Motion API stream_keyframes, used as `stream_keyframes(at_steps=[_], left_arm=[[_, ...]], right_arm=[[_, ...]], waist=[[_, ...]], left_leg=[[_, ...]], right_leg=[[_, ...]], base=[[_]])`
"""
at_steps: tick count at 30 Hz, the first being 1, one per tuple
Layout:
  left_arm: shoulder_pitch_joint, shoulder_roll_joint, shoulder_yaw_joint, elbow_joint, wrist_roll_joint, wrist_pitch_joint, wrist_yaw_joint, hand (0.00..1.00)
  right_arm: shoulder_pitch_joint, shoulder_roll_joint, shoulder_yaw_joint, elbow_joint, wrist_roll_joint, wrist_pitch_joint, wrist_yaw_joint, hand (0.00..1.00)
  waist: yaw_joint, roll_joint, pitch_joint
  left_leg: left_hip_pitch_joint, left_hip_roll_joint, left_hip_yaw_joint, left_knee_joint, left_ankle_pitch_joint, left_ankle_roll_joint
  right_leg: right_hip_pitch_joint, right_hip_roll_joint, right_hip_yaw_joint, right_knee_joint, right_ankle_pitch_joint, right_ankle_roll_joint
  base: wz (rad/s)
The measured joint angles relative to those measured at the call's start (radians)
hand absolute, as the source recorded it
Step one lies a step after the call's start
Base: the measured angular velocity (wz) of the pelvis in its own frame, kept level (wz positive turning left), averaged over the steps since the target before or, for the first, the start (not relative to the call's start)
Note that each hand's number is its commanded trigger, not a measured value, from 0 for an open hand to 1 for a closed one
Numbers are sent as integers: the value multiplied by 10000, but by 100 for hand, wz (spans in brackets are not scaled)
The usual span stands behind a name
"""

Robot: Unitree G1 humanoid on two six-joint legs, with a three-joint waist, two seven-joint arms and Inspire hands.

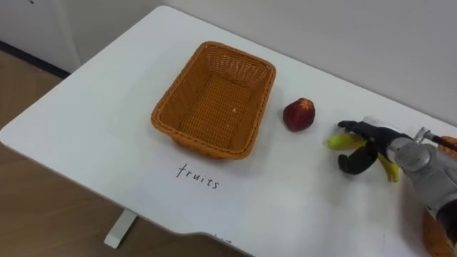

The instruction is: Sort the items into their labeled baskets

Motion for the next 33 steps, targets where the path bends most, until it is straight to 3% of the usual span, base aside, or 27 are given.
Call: stream_keyframes(at_steps=[8,13,21,33], left_arm=[[-159,35,-13,-16,-15,-56,-1,0],[-244,158,-20,-22,-4,-50,-2,0],[-429,166,-39,-15,-20,-67,-3,0],[-429,202,-11,-11,-18,-82,21,0]], right_arm=[[-198,-185,19,60,-523,285,-342,100],[-208,-181,141,76,-634,431,-211,100],[-231,-194,244,56,-1077,514,-193,100],[-225,-256,393,-273,-1086,495,-73,100]], waist=[[259,-56,18],[279,-190,91],[524,-196,86],[524,-187,64]], left_leg=[[32,9,-49,76,1,-4],[-35,1,-164,89,0,-13],[-85,8,-103,67,1,-13],[-73,28,-19,61,2,-14]], right_leg=[[2,8,-61,-6,0,0],[-13,11,-174,-11,0,0],[-79,10,-115,-6,1,-1],[-86,13,-70,-1,12,-19]], base=[[1],[6],[-2],[0]])
